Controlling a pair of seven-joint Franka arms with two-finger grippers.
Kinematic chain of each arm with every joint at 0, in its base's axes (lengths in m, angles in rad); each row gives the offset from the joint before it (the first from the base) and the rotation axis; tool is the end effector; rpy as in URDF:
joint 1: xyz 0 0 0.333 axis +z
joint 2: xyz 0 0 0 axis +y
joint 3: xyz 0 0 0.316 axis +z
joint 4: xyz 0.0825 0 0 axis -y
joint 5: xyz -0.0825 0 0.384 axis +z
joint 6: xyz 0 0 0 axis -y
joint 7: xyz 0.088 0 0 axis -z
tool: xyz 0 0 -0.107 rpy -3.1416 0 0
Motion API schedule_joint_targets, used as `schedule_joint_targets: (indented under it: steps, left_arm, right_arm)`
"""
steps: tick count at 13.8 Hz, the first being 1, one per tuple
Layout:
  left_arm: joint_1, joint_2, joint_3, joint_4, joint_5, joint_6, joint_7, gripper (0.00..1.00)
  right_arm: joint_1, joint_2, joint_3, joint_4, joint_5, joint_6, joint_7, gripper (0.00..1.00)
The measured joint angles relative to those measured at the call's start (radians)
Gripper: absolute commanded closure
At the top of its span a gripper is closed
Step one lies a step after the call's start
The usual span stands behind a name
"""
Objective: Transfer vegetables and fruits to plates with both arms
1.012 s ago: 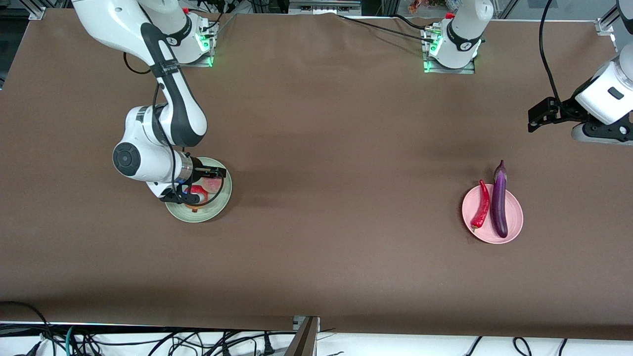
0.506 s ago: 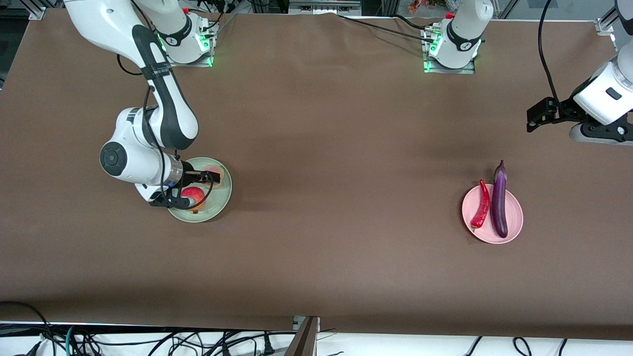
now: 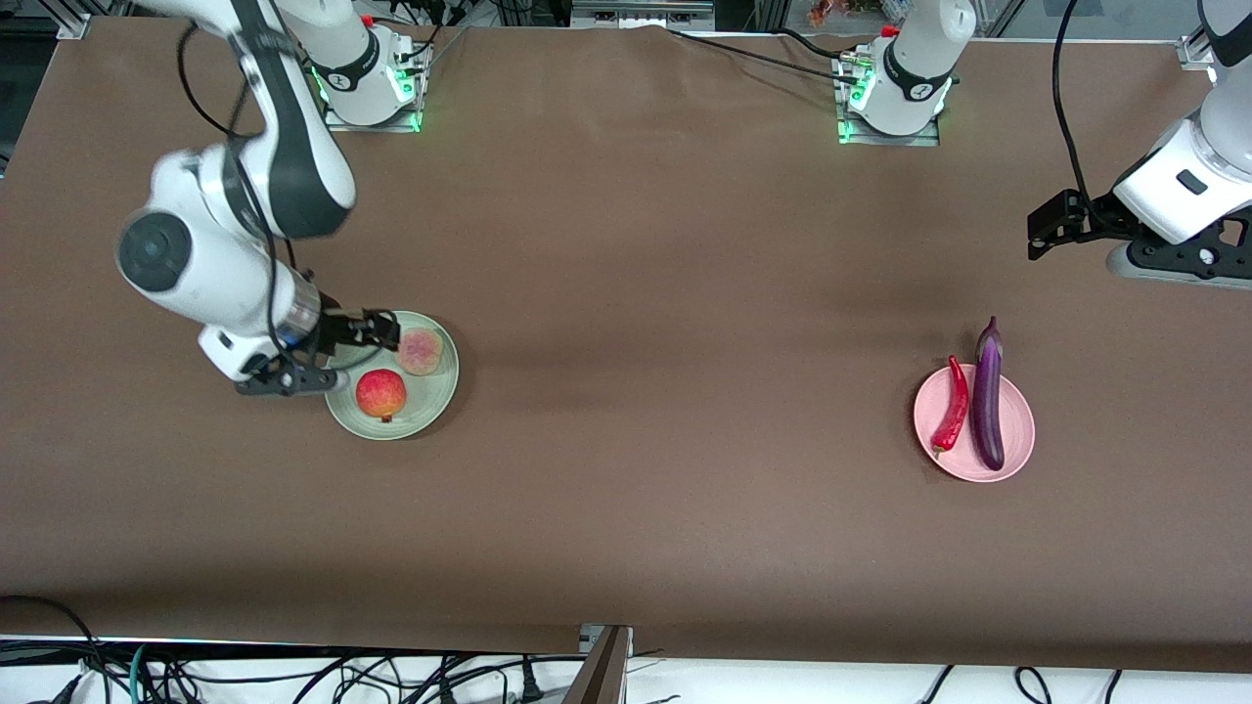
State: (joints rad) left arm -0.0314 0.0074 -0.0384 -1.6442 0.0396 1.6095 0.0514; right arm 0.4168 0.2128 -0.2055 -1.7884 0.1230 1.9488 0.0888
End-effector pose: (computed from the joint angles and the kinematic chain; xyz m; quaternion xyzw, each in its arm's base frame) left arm 0.5566 -0.0347 0.5891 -0.9977 0.0617 0.0209 0.0198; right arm 0.5960 0.1434 0.4304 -0.9984 -0.0389 0.0285 0.0311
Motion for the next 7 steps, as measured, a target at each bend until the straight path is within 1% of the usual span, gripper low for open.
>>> schedule_joint_targets:
  steps: [2,4,5,7]
  left_arm:
    - [0.000,-0.001,-0.012,0.002,0.000,0.000,-0.001,0.00]
    - [0.000,-0.002,-0.015,0.004,0.000,0.000,-0.001,0.00]
    - [0.002,-0.002,-0.014,0.005,0.000,0.000,-0.001,0.00]
    - [0.008,-0.002,-0.009,0.005,0.000,0.000,-0.001,0.00]
  right_arm:
    - [0.000,-0.126,-0.001,0.002,-0.031,-0.126,0.003,0.00]
    - [-0.001,-0.211,-0.003,0.025,-0.063,-0.239,0.006,0.00]
    - [-0.001,-0.227,-0.004,0.049,-0.071,-0.283,0.009,0.00]
    - [-0.002,-0.230,-0.005,0.080,-0.076,-0.316,0.009,0.00]
